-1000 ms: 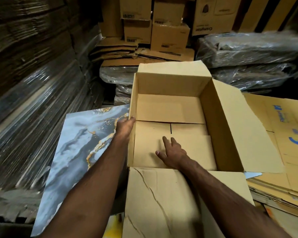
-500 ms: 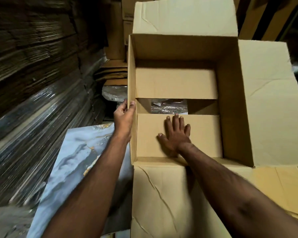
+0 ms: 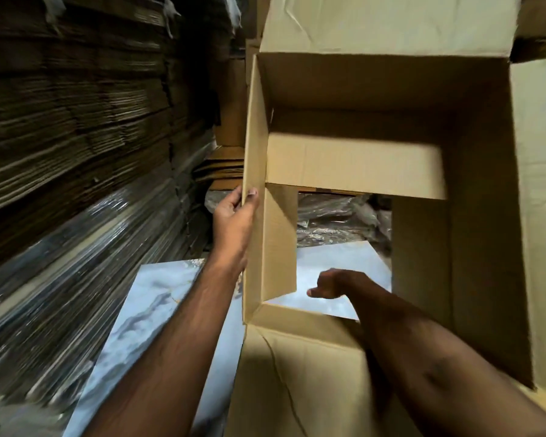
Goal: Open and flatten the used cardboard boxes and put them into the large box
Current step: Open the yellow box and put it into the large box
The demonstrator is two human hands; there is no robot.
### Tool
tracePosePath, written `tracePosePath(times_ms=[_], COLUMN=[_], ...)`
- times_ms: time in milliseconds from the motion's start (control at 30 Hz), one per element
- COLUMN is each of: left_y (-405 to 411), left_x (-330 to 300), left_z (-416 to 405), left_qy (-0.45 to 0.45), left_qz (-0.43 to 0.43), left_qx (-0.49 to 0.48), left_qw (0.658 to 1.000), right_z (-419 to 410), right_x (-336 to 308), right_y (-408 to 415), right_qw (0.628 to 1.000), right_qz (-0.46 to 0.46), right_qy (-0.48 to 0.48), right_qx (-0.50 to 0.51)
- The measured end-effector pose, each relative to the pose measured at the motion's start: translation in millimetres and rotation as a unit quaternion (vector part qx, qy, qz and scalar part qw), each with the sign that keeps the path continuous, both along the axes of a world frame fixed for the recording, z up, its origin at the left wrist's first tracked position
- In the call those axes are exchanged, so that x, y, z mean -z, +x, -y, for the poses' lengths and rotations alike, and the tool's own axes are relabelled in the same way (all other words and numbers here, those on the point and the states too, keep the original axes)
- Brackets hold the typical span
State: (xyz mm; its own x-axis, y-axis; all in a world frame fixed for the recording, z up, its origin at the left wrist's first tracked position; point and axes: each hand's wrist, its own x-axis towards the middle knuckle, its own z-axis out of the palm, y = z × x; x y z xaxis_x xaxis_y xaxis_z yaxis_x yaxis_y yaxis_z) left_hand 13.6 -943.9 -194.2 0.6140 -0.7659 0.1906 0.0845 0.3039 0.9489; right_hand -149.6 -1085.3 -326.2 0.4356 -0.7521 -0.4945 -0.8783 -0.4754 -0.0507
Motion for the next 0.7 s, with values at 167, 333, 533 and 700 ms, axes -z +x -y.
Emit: tracePosePath(times_ms=[167, 333, 533, 700], left_y=[-10.2, -3.2, -7.9, -6.4], left_x=[3.8, 7.7, 18.1, 30.7], left_z=[-0.6, -1.4, 17.6, 21.9], left_qy=[0.012, 0.005, 0.042, 0.092], left_qz=[0.049, 0.066, -0.006, -0.093], left_qx=[-0.005, -0.007, -0.043, -0.079], left_qw=[0.999, 0.998, 0.998, 0.988], right_z=[0.3, 38.5, 71.8, 53.0], right_x=[-26.1, -57.6, -97.7, -94.9], right_y=[9.8, -11.0, -16.1, 1.5], right_qw=[0.875, 0.819, 0.973, 0.977], right_qz=[0.253, 0.279, 0.12, 0.068], right_qy=[-0.409, -0.5, -0.193, -0.203], right_qx=[-0.055, 0.02, 0.034, -0.018])
